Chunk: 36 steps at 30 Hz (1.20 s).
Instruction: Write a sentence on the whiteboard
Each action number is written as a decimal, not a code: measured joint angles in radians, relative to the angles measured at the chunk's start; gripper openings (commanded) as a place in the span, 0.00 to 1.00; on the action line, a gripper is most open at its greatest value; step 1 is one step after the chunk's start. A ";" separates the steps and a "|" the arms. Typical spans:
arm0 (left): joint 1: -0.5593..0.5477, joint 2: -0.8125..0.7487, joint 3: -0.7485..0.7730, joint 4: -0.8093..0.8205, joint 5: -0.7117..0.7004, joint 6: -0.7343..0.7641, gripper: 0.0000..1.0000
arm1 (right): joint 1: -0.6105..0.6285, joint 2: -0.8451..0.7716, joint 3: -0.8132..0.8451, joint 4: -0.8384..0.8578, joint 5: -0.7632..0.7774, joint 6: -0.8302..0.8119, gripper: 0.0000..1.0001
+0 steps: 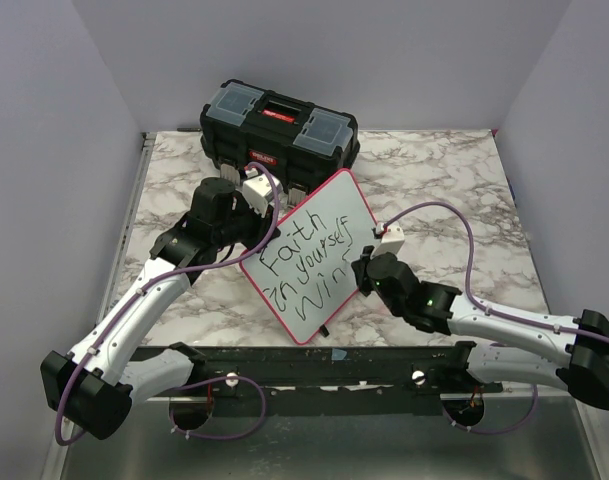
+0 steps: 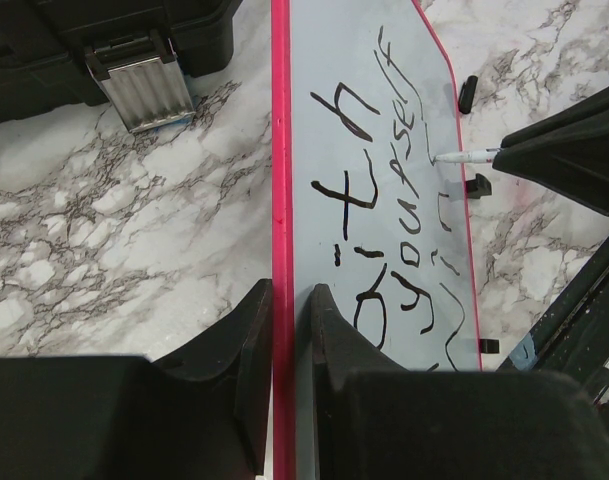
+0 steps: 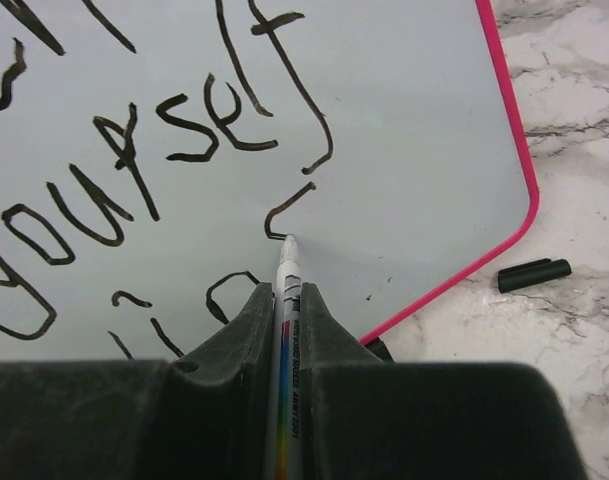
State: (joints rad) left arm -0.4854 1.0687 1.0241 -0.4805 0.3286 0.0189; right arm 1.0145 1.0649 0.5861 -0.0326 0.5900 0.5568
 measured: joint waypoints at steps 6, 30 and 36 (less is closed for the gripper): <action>0.000 0.000 0.000 0.000 0.000 0.000 0.00 | 0.000 0.006 0.000 -0.026 0.026 0.000 0.01; 0.000 -0.003 0.000 0.002 0.000 0.000 0.00 | 0.000 0.008 -0.007 -0.075 0.047 0.010 0.01; 0.000 -0.003 0.000 0.002 0.000 0.000 0.00 | 0.000 0.008 -0.022 -0.082 0.037 0.011 0.01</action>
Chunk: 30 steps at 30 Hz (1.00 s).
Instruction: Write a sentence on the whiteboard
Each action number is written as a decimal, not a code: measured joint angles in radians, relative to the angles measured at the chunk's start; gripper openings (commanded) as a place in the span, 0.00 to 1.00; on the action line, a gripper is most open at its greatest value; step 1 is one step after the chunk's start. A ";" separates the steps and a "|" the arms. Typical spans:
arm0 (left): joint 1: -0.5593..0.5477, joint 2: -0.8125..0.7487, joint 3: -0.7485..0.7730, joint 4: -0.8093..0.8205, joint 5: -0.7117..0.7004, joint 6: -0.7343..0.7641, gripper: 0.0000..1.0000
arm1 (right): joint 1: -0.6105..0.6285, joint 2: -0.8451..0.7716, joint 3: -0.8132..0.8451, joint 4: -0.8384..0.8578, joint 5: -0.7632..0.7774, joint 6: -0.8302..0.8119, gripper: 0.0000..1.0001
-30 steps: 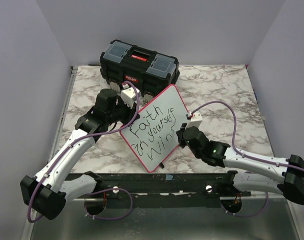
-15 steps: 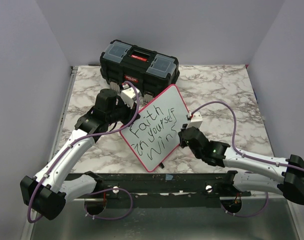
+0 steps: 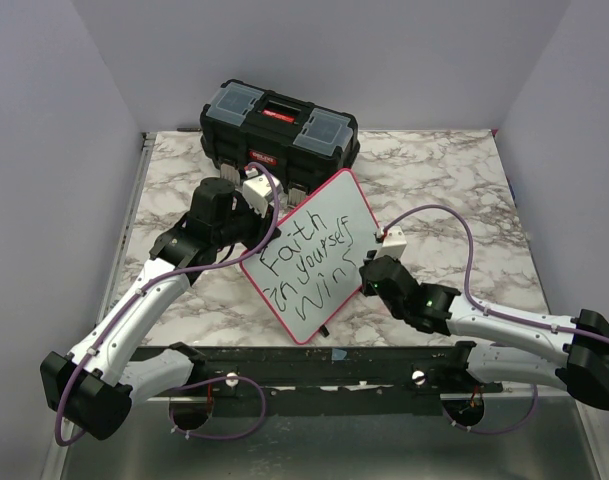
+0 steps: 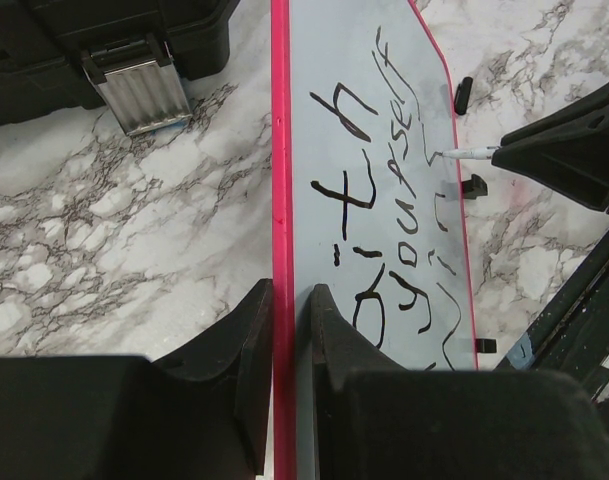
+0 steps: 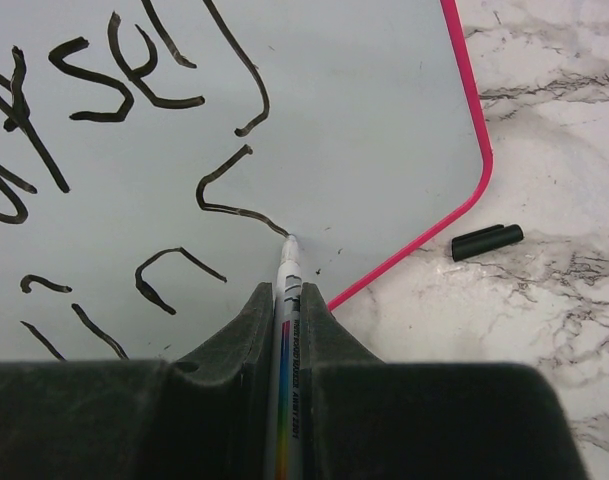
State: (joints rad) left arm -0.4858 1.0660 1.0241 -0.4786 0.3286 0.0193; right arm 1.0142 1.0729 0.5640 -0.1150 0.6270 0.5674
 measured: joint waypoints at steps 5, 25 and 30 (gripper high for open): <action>0.000 0.000 0.000 -0.001 0.000 0.000 0.00 | 0.000 0.000 -0.002 0.000 -0.016 0.000 0.01; -0.001 -0.011 0.000 0.004 -0.005 0.004 0.00 | 0.000 -0.130 -0.033 -0.006 -0.205 0.000 0.01; -0.001 -0.012 0.000 0.004 -0.005 0.004 0.00 | 0.000 -0.234 -0.002 -0.047 -0.209 0.000 0.01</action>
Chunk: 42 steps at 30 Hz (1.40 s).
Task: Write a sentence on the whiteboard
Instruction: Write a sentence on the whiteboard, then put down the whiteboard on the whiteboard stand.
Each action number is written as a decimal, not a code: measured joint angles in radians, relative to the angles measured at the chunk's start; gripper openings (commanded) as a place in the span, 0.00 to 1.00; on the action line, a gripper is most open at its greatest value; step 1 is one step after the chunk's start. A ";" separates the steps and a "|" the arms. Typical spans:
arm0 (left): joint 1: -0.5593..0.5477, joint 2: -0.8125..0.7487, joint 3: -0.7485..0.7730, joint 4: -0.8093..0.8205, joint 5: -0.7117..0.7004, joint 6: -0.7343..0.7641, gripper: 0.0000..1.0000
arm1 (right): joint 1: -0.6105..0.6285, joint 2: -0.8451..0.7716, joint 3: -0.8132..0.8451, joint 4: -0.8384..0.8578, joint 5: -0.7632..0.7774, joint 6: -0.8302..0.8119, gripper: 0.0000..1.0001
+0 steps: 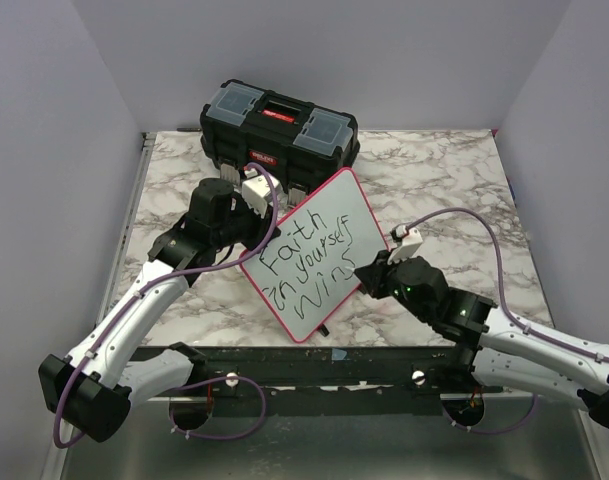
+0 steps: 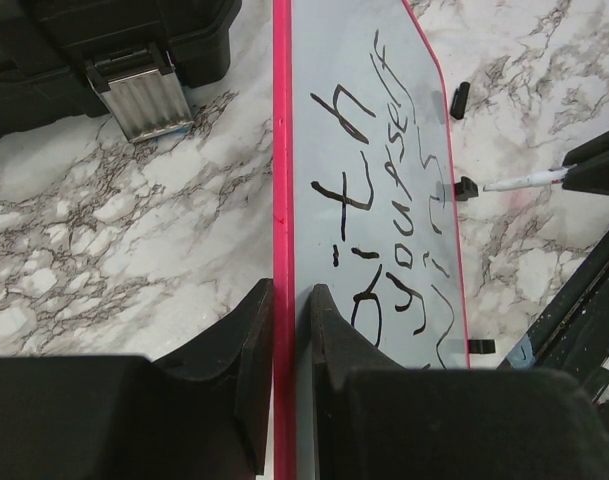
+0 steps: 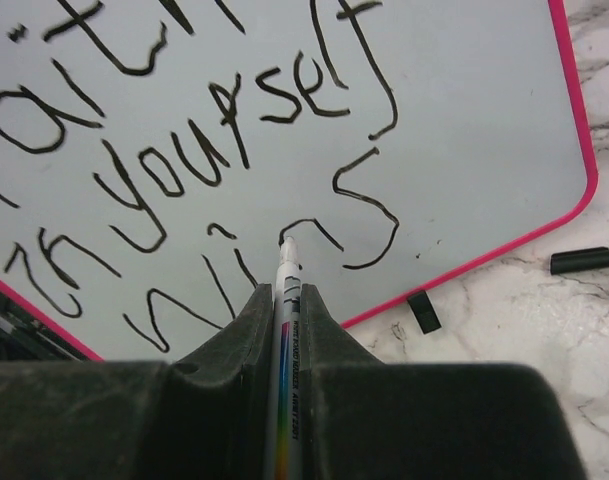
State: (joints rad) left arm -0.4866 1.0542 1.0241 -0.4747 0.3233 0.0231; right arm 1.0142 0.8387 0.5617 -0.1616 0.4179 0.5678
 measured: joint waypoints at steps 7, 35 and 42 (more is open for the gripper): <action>0.000 -0.003 0.000 0.001 0.012 -0.005 0.00 | 0.000 -0.081 0.024 -0.029 0.019 0.002 0.01; -0.019 -0.046 -0.013 -0.065 -0.029 -0.166 0.11 | 0.000 -0.173 0.009 -0.072 0.065 0.016 0.01; -0.019 -0.064 -0.064 -0.033 -0.068 -0.208 0.21 | 0.000 -0.183 0.009 -0.073 0.071 0.019 0.01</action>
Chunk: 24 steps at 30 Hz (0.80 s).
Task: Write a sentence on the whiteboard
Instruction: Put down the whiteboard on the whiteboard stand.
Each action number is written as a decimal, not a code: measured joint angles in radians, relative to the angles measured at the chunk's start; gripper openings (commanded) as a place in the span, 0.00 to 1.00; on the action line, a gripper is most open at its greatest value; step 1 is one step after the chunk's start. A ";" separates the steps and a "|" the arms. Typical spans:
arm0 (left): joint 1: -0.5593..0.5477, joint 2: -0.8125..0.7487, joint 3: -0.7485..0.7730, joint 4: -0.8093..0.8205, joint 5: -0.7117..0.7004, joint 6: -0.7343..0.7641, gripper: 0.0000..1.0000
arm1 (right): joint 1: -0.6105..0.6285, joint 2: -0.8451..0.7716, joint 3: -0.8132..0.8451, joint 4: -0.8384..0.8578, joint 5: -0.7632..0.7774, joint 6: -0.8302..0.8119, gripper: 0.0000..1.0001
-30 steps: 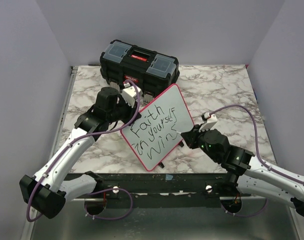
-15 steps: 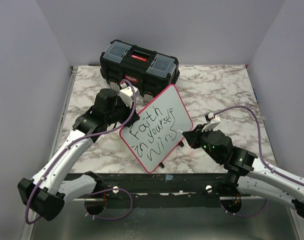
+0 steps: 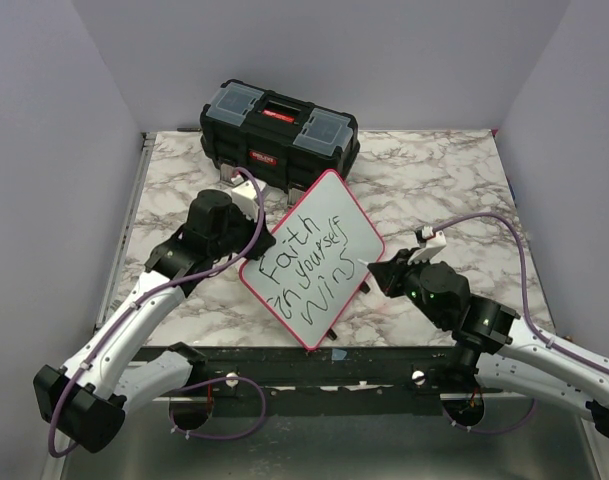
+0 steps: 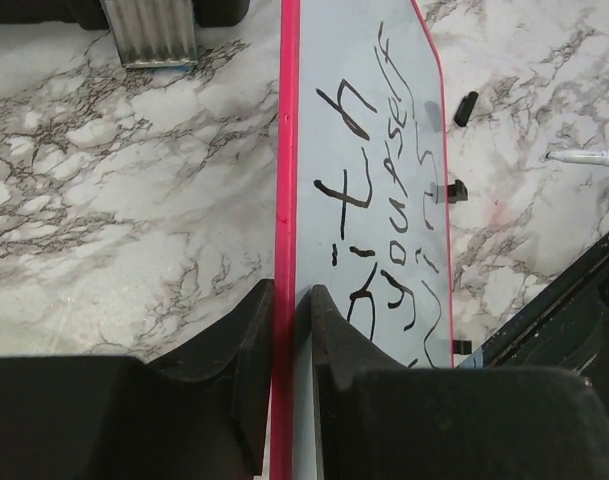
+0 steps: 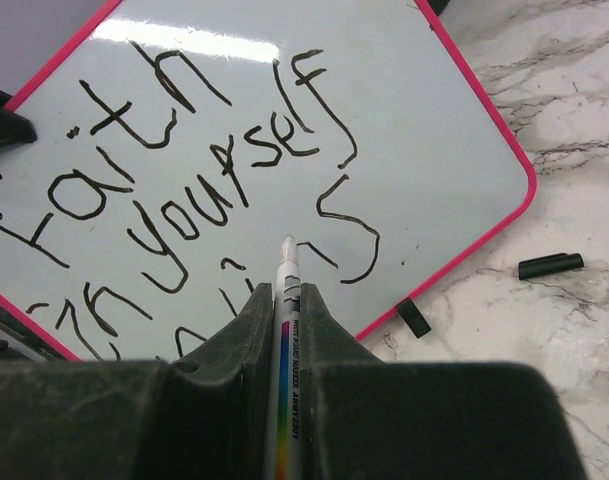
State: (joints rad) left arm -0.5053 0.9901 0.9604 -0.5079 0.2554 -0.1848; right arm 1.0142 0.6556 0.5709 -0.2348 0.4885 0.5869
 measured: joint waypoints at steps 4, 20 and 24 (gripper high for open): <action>0.001 -0.001 -0.029 0.016 -0.023 -0.007 0.27 | 0.000 -0.002 0.000 0.000 0.002 0.000 0.00; -0.008 0.000 -0.093 -0.010 -0.029 -0.019 0.44 | 0.000 -0.002 -0.003 -0.003 0.014 0.008 0.01; -0.010 0.000 -0.084 -0.010 -0.031 -0.014 0.53 | 0.000 -0.002 -0.004 -0.004 0.020 0.008 0.01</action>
State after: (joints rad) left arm -0.5148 0.9901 0.8761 -0.5175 0.2249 -0.1993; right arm 1.0142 0.6533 0.5671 -0.2386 0.5083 0.5949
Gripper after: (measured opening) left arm 0.476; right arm 0.126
